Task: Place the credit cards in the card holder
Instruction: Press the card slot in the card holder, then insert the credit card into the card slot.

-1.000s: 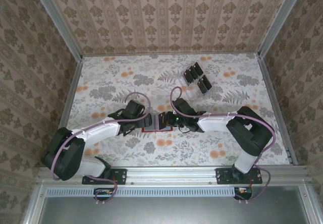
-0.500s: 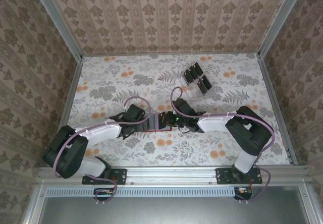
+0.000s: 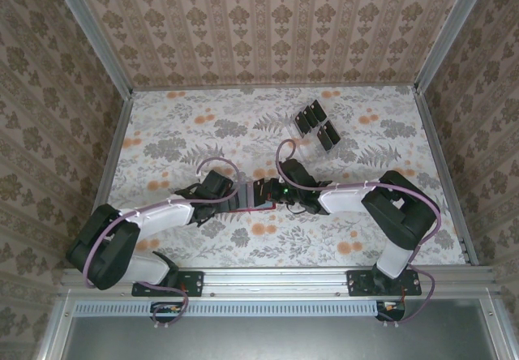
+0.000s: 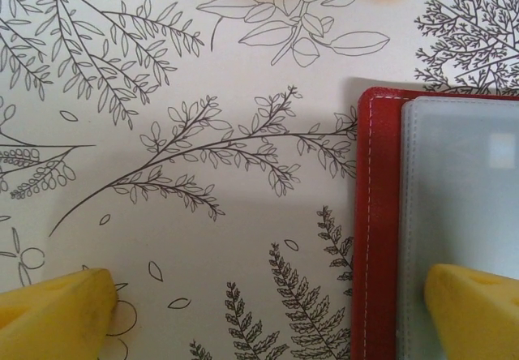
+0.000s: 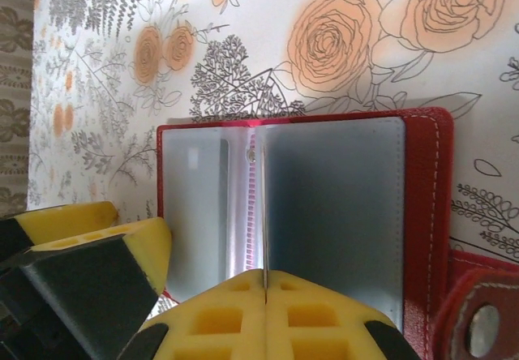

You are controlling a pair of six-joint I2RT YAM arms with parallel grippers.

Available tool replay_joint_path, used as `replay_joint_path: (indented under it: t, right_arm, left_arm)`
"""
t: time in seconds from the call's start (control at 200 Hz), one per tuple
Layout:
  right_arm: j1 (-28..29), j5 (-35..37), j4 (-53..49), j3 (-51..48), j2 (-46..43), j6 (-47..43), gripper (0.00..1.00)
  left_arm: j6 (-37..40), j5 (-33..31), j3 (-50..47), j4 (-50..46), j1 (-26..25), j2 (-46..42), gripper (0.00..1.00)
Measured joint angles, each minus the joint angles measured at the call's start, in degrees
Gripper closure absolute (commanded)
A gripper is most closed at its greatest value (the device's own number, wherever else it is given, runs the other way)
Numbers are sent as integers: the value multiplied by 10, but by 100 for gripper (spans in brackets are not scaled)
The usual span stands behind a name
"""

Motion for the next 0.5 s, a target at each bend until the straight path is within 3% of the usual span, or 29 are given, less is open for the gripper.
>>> replay_joint_path:
  t: [0.5]
  right_arm:
    - [0,-16,92,-11,2,17,100]
  left_arm:
    - [-4,-2,-1,2,0,0,0]
